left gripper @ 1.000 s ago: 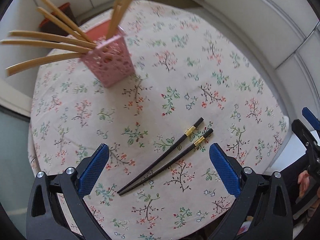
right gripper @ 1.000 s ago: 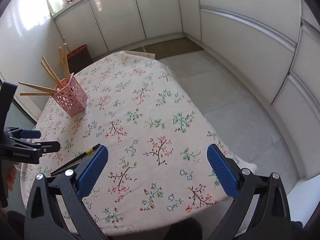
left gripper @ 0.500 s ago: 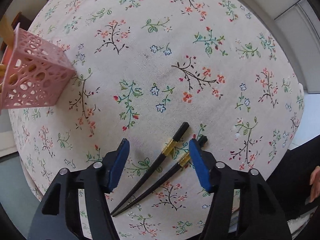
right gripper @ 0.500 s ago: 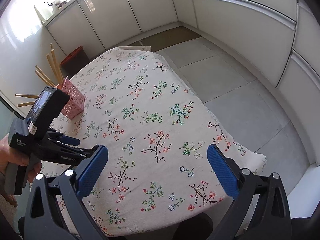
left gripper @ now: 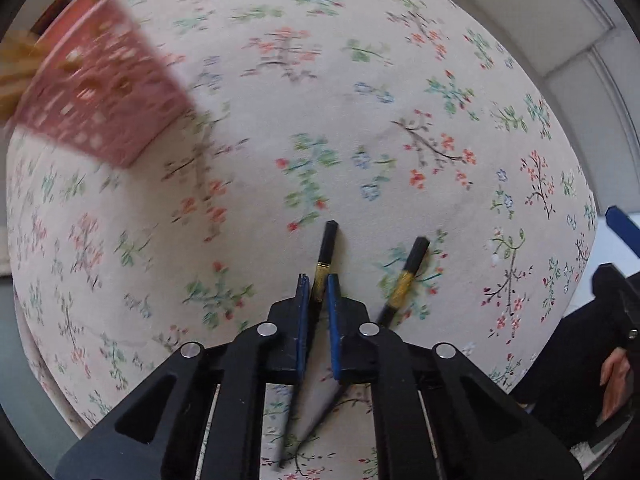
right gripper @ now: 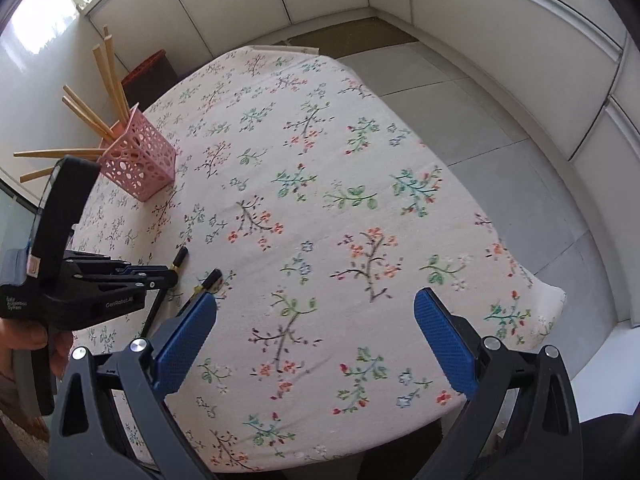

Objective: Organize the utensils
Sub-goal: 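Grasp a black chopstick with the left tool while the right tool grasps the other, then lift both black chopsticks upright and carry them above the pink holder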

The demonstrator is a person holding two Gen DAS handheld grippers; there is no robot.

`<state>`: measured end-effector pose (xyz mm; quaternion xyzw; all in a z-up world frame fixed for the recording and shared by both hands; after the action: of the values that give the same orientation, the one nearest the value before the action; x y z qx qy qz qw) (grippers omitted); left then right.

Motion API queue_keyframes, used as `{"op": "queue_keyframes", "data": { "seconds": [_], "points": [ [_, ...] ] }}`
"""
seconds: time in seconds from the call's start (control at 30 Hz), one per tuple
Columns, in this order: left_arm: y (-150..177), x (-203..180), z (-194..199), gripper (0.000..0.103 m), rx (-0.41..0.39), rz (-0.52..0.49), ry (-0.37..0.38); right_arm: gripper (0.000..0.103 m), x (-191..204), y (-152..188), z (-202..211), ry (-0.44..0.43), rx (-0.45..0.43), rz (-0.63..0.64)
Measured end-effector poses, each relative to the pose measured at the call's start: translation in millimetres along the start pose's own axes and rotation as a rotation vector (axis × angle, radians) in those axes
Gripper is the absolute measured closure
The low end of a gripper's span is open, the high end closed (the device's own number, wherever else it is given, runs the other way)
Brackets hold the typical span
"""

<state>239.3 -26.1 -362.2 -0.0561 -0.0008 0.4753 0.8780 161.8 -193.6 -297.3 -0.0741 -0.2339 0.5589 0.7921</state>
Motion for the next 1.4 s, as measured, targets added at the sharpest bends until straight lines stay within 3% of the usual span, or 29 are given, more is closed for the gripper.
{"op": "queue_keyframes", "data": {
  "seconds": [0.27, 0.4, 0.43, 0.5, 0.53, 0.57, 0.6, 0.7, 0.8, 1.07, 1.4],
  "points": [
    [55.9, 55.7, 73.7, 0.097, -0.237, 0.185, 0.02, 0.007, 84.4, -10.8, -55.1, 0.086, 0.135, 0.022],
    [56.2, 57.1, 116.7, 0.097, -0.326, 0.216, -0.014, 0.025, 99.0, 10.7, -89.1, 0.072, 0.326, -0.08],
    [54.7, 58.0, 125.4, 0.097, -0.343, 0.223, -0.024, 0.023, 99.3, 16.8, -93.2, 0.071, 0.349, -0.115],
    [56.6, 59.5, 139.6, 0.097, -0.375, 0.233, -0.042, 0.032, 104.7, 18.2, -91.4, 0.103, 0.309, -0.115],
    [58.5, 59.1, 144.9, 0.097, -0.387, 0.237, -0.043, 0.037, 106.4, 16.8, -90.7, 0.105, 0.293, -0.117],
    [59.6, 57.9, 149.2, 0.097, -0.399, 0.239, -0.049, 0.059, 106.2, 13.6, -89.5, 0.1, 0.272, -0.125],
    [59.5, 56.6, 150.9, 0.097, -0.409, 0.237, -0.055, 0.092, 104.8, 11.2, -91.6, 0.078, 0.28, -0.135],
    [62.8, 50.0, 163.5, 0.097, -0.443, 0.243, -0.057, 0.096, 96.6, 4.0, -94.9, -0.006, 0.305, -0.184],
    [68.9, 44.1, 176.0, 0.097, -0.476, 0.248, -0.063, 0.096, 89.7, -5.8, -72.3, -0.124, 0.229, -0.179],
    [80.4, 22.7, 225.1, 0.097, -0.574, 0.248, -0.047, 0.096, 101.5, -34.5, 64.7, -0.271, -0.107, 0.121],
    [70.5, -4.1, 278.3, 0.097, -0.656, 0.217, -0.072, 0.096, 111.5, -75.8, 179.5, -0.325, -0.267, 0.223]
  ]
}}
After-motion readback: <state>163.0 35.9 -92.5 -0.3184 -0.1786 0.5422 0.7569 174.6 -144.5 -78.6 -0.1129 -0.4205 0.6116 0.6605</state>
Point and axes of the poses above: each gripper's, at about its wrist camera, not at the fingertips, and z roughly against the way its jaws point, x to its left, y to its underside, the point moved 4 cm from there along -z, roughly the way its jaws point, and after that the axes turned 1 degree about -y, right-handed, at the moved point
